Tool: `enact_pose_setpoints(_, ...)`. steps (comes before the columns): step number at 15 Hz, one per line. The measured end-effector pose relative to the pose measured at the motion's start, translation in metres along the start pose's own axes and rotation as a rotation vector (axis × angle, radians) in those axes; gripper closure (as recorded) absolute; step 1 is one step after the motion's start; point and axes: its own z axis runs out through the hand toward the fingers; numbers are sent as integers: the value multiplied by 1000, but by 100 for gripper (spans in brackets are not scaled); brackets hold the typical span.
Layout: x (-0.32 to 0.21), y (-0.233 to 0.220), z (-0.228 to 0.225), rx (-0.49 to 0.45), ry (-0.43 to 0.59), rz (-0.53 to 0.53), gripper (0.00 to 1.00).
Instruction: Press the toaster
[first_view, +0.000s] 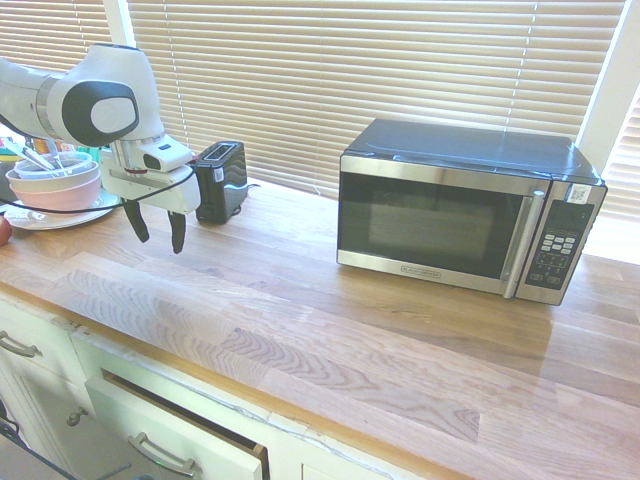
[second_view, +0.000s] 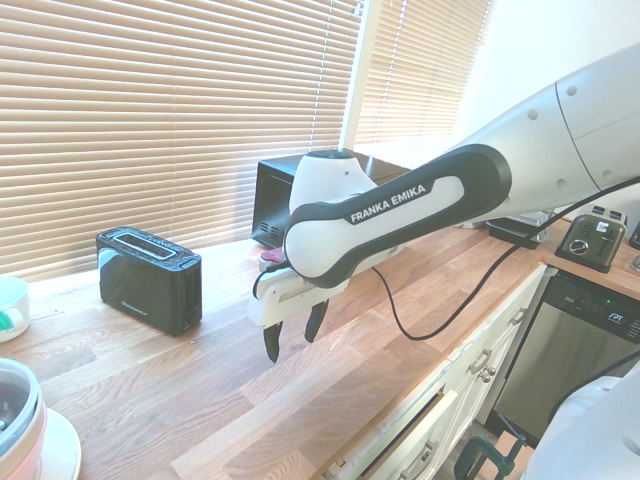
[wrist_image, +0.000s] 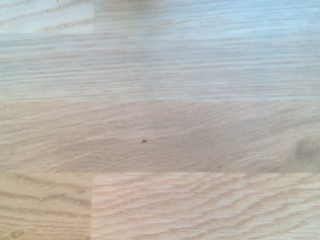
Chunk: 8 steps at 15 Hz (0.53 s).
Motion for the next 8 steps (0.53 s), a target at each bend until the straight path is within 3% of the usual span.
enact_pose_setpoints(4, 0, -2, -1, 11, 11, -5, 0)
enact_pose_setpoints(8, -12, -20, -16, 103, 62, -69, 0)
